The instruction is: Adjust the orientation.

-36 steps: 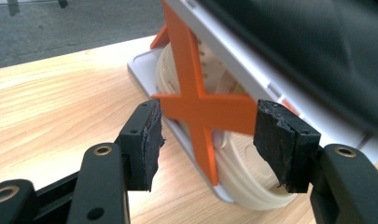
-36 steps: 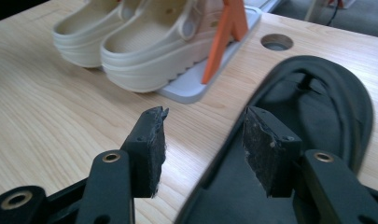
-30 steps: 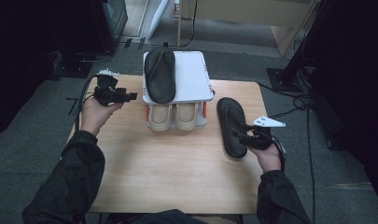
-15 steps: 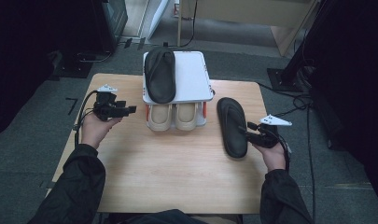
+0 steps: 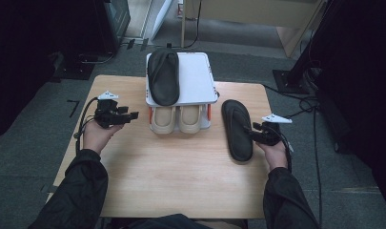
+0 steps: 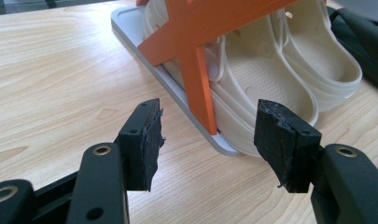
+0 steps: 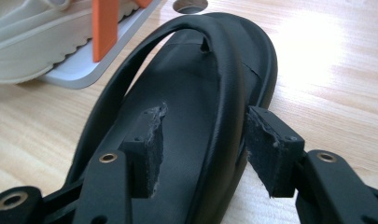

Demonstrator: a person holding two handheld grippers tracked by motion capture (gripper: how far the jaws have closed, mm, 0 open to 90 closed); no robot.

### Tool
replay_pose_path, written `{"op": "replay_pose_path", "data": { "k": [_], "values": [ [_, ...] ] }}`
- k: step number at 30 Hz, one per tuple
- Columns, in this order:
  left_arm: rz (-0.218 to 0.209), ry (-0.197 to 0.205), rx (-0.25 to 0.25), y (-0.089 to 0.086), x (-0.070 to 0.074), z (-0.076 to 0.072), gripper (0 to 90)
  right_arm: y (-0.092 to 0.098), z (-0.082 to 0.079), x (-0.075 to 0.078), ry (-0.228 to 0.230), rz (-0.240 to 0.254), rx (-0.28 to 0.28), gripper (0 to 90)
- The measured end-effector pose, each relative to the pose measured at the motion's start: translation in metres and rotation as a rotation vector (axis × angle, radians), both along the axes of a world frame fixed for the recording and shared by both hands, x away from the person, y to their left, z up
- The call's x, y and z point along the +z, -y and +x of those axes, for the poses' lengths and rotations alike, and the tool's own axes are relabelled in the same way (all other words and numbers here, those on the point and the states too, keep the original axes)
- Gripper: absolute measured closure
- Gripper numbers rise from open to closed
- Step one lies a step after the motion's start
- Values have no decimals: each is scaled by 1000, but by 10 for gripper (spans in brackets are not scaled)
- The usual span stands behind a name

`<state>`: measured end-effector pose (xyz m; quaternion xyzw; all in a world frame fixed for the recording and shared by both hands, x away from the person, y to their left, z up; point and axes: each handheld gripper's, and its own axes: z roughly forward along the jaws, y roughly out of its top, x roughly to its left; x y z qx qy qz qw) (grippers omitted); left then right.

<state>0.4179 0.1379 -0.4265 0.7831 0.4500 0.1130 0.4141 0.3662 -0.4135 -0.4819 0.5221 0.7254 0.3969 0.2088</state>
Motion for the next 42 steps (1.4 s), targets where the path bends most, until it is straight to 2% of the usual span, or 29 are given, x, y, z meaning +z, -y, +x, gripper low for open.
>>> {"op": "replay_pose_path", "data": {
  "k": [3, 11, 15, 21, 25, 30, 34, 38, 42],
  "values": [
    [17, -1, -12, 2, -2, 0, 418, 1, 6, -5, -6, 19, -12, 487],
    [21, -10, -34, 4, -5, 0, 418, 2, 19, -11, -7, 19, -16, 515],
    [8, 5, -39, 3, -6, 0, 420, 1, 24, -13, -10, 15, -21, 530],
    [-2, 5, -26, -1, -5, 0, 424, -2, 33, -16, -22, 7, -28, 544],
    [0, 3, -16, -3, -6, 0, 425, -2, 35, -16, -21, 1, -29, 566],
    [4, 4, -14, -3, -6, 0, 426, -6, 38, -15, -55, -3, -45, 650],
    [6, 4, -15, -3, -7, 0, 426, -2, 38, -14, -76, 43, -66, 685],
    [8, 4, -14, -3, -7, 0, 426, -3, 38, -13, -81, 37, -72, 696],
    [10, 10, -16, -3, -6, 0, 427, -3, 38, -11, -88, 53, -91, 713]
  ]
}}
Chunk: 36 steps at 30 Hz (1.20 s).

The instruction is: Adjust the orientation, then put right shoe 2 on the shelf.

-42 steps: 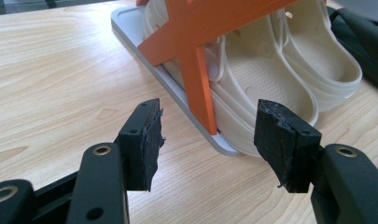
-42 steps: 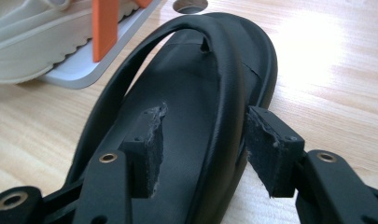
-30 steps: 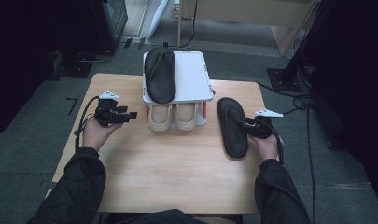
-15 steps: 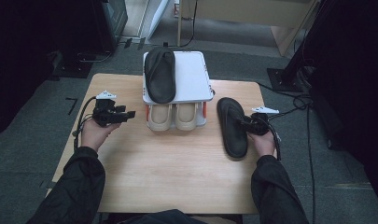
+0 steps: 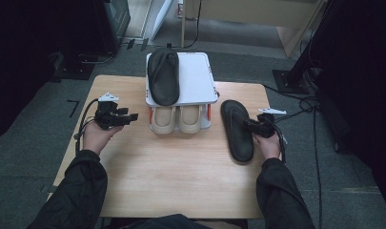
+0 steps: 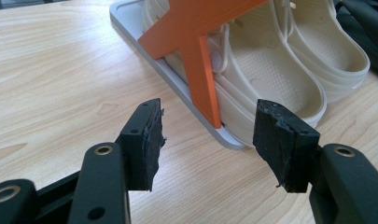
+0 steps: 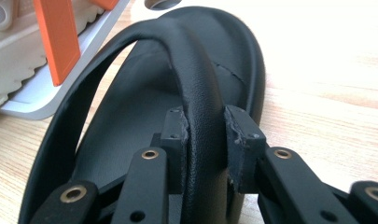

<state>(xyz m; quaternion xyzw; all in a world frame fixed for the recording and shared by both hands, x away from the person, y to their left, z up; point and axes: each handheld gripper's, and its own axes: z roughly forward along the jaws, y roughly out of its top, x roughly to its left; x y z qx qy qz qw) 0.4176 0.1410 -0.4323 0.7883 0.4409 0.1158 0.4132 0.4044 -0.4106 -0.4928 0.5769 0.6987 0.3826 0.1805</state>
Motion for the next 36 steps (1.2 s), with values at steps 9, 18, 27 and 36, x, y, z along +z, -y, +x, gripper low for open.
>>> {"op": "replay_pose_path", "data": {
  "k": [9, 18, 27, 36],
  "values": [
    [0, 5, 3, -1, 0, 0, 428, 2, -1, 7, -13, 22, -26, 714],
    [0, 4, 5, 0, 0, 0, 428, 1, -2, 15, -38, 9, -56, 714],
    [-8, 2, 9, -2, -1, 0, 428, -1, -3, 23, -41, 43, -63, 714],
    [-7, -12, -1, 0, -2, 1, 422, -5, -7, 35, -42, 65, -69, 713]
  ]
}}
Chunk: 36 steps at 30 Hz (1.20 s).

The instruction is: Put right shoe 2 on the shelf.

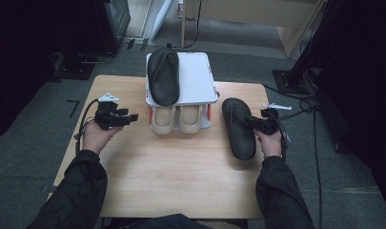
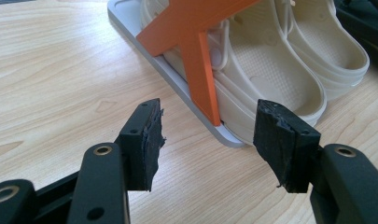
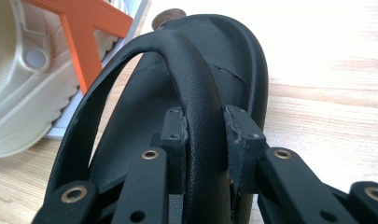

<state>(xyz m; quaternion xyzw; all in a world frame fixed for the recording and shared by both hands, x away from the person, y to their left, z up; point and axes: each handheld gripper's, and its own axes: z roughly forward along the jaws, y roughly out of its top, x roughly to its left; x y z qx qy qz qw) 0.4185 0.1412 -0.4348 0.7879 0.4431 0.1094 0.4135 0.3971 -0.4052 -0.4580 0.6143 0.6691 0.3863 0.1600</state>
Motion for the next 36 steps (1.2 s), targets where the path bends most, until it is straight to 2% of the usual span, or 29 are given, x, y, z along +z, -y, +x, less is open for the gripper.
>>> {"op": "replay_pose_path", "data": {
  "k": [6, 9, 15, 22, 36],
  "values": [
    [-8, 2, 6, -2, 1, 0, 419, -2, -1, 10, 4, 10, -10, 713],
    [-14, -3, 7, -2, 1, 0, 419, -4, 1, 14, 14, -9, -2, 713],
    [-17, -8, -2, -3, 0, -1, 419, -9, 7, 25, -2, -26, -9, 712],
    [-20, -13, -13, 0, -1, -1, 421, -13, 16, 42, 9, -20, -8, 713],
    [-26, -13, -11, -2, -1, -1, 420, -25, 36, 90, 43, -21, -6, 713]
  ]
}}
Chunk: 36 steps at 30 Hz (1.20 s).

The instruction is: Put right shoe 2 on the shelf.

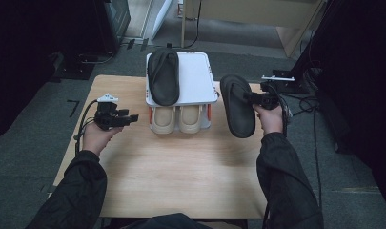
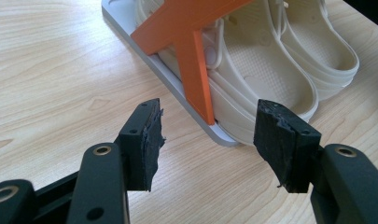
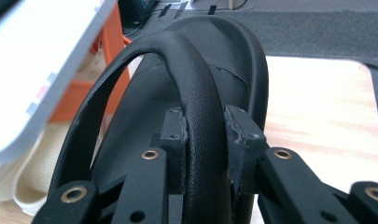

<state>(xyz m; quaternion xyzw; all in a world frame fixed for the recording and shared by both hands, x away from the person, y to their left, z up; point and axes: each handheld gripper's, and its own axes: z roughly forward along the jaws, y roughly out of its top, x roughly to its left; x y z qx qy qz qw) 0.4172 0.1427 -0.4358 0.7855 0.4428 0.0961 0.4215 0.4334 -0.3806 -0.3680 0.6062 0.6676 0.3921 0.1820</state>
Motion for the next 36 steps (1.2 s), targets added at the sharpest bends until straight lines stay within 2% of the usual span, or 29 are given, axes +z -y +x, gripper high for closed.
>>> {"op": "replay_pose_path", "data": {
  "k": [7, 22, 29, 36],
  "values": [
    [2, -1, -16, 1, -1, 0, 420, -10, 11, 24, 19, -11, 2, 712],
    [-6, 2, -19, 1, -1, 0, 420, -30, 37, 63, 45, -22, -12, 711],
    [-4, 10, -18, 0, 0, -1, 422, -45, 46, 72, 57, 2, -2, 710],
    [-7, 8, -19, -3, -1, -6, 421, -73, 56, 76, 68, -15, 50, 709]
  ]
}}
